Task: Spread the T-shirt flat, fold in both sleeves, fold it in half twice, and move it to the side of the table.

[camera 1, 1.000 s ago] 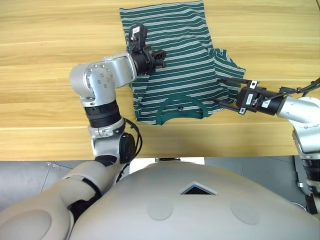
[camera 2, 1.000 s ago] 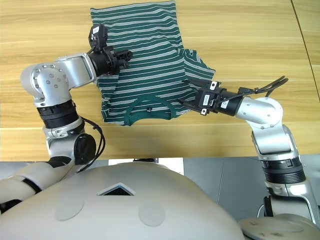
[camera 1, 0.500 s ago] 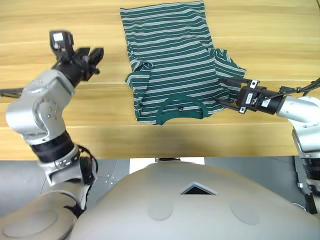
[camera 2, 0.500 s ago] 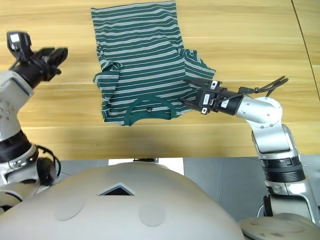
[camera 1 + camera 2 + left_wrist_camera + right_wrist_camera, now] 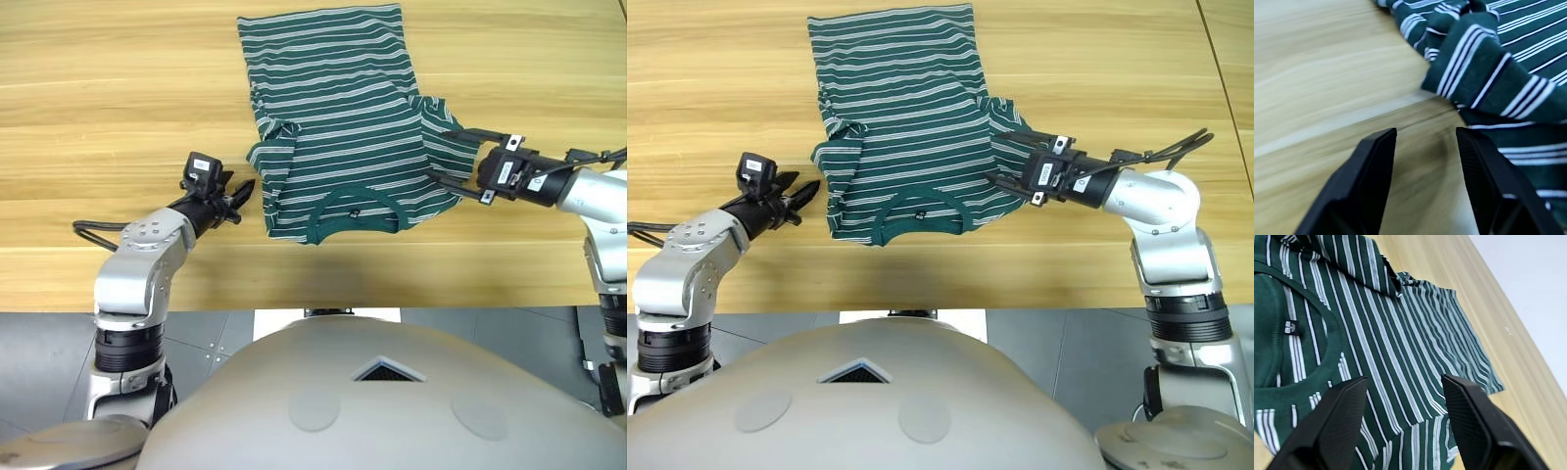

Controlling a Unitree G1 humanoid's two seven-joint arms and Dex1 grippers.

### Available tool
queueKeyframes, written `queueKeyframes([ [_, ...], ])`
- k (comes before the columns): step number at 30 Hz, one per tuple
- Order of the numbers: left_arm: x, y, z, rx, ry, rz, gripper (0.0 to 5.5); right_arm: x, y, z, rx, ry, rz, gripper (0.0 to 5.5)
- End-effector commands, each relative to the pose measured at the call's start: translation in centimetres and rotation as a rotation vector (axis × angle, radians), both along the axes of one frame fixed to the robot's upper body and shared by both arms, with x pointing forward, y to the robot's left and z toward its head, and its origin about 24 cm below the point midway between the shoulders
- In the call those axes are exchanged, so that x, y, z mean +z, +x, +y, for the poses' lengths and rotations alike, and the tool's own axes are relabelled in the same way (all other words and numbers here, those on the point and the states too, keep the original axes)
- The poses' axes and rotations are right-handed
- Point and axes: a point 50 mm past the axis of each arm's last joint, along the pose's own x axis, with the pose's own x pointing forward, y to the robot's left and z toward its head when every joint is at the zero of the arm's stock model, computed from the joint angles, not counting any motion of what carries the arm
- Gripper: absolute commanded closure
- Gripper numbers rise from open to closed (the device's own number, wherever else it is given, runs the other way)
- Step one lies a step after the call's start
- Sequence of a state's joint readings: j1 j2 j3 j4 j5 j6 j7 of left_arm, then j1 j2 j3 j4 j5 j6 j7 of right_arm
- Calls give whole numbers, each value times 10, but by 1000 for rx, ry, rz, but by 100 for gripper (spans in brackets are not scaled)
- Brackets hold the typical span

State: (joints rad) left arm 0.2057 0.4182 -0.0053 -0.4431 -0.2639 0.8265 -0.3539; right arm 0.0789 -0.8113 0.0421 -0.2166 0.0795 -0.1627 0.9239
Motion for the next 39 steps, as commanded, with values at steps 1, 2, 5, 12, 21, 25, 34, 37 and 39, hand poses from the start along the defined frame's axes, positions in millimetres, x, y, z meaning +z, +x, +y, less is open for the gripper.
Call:
queueKeyframes([
  [1, -2, 8, -13, -17, -12, -24, 335, 8, 1, 1, 13, -1, -26, 268],
  [2, 0, 10, -15, -17, -21, -35, 335, 9, 1, 1, 13, -2, -27, 268],
  [5, 7, 20, -26, -29, -29, -98, 335, 9, 0, 4, 13, -1, -29, 268],
  [12, 19, 25, -39, -47, -40, -172, 335, 6, 1, 7, 18, -1, -13, 268],
  [21, 6, 13, -50, -45, -30, -140, 335, -15, 13, -40, -263, -29, 266, 268],
  [25, 21, -8, -45, -53, 44, -249, 335, -27, 15, -56, -493, 138, 451, 268],
  [34, 40, -46, -58, -213, 32, -391, 333, -44, 35, -64, -789, 293, 626, 166],
  [37, 37, -52, -66, -239, 33, -392, 333, -48, 40, -60, -811, 339, 716, 114],
  [39, 36, -53, -69, -247, 39, -403, 333, -50, 43, -56, -828, 351, 760, 114],
])
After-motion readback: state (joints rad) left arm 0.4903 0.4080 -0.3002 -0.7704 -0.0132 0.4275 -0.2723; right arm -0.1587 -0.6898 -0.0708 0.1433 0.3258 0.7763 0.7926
